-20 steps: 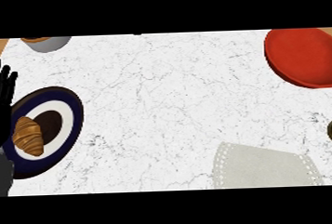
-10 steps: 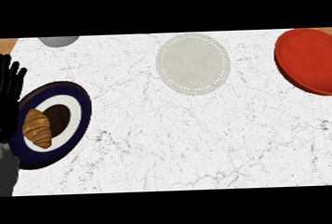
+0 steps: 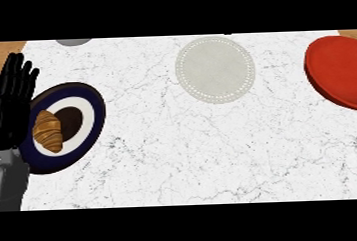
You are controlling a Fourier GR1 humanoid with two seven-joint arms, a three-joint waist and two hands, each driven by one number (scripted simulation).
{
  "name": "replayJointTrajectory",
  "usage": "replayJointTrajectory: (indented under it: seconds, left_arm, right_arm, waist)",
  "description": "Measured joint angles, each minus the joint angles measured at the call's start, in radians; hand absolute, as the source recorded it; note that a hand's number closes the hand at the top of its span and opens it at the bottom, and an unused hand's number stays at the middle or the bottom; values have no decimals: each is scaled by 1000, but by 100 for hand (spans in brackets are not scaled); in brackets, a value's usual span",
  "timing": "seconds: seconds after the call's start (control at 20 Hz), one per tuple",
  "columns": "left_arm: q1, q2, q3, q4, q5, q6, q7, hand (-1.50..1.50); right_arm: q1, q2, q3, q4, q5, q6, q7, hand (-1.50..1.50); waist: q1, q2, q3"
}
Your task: Pick the sweet potato from the placemat and place it in the bowl
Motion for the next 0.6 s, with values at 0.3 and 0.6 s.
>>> replayJointTrajectory:
  seconds: [0.3, 0.6]
  left_arm:
    - [-27, -5, -15, 13, -10, 0, 6, 0]
    - [-55, -5, -23, 35, -17, -1, 13, 0]
  right_arm:
    - [-94, -23, 52, 36, -17, 66, 37, 150]
    - [-199, 15, 148, 31, 6, 101, 84, 150]
  waist:
    - [24, 2, -3]
    - [36, 3, -6]
